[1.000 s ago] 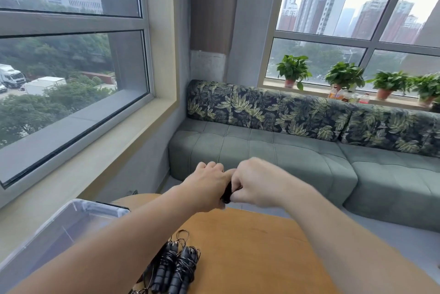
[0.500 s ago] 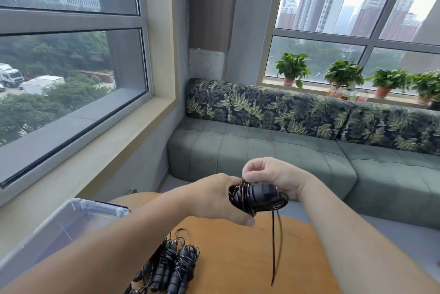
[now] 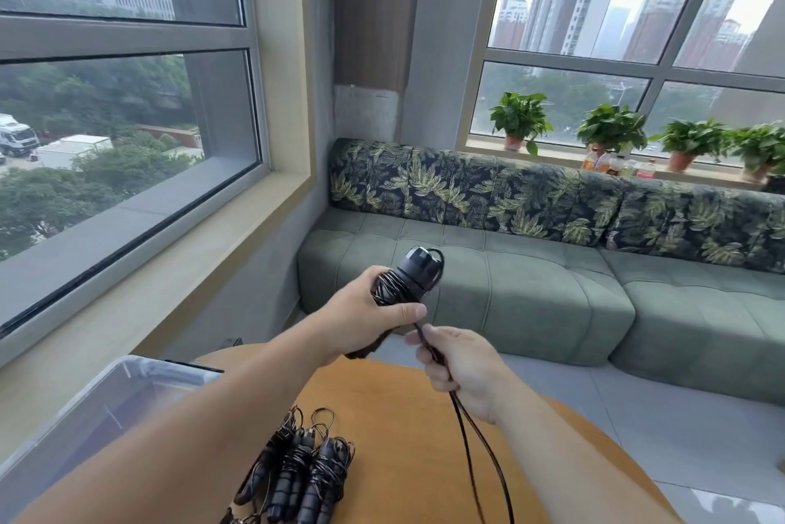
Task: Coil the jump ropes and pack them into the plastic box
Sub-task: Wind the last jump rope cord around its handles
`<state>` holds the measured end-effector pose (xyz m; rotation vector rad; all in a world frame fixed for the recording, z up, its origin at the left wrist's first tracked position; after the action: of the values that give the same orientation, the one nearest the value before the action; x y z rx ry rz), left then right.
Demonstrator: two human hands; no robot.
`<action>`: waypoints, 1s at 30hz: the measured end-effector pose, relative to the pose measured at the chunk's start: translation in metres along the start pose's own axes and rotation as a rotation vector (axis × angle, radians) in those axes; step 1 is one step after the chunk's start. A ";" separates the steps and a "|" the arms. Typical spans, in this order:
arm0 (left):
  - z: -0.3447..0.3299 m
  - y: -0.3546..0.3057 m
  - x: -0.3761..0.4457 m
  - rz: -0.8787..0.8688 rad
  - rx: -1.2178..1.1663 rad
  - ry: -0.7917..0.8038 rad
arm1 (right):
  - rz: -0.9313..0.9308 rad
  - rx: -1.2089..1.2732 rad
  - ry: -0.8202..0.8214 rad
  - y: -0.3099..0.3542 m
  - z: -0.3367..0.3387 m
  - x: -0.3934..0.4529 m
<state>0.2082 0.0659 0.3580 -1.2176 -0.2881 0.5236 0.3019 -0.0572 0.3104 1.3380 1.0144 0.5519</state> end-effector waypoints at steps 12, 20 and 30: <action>-0.022 0.002 -0.002 -0.169 1.104 0.025 | 0.137 -1.571 0.074 0.052 -0.028 -0.032; -0.030 -0.011 -0.015 -0.188 1.077 0.146 | 0.125 -1.560 0.300 0.102 -0.023 -0.033; -0.032 -0.002 -0.031 -0.056 0.563 0.516 | 0.053 -1.092 0.420 0.104 0.011 -0.014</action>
<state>0.1976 0.0233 0.3510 -0.7527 0.2538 0.2019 0.3267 -0.0539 0.4127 0.2725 0.7828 1.2334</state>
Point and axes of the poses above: each hand's wrist, its own x-axis towards the middle knuckle, its own z-axis out of the back of the hand, y = z × x, the point moved 5 cm from there along x, towards the middle knuckle
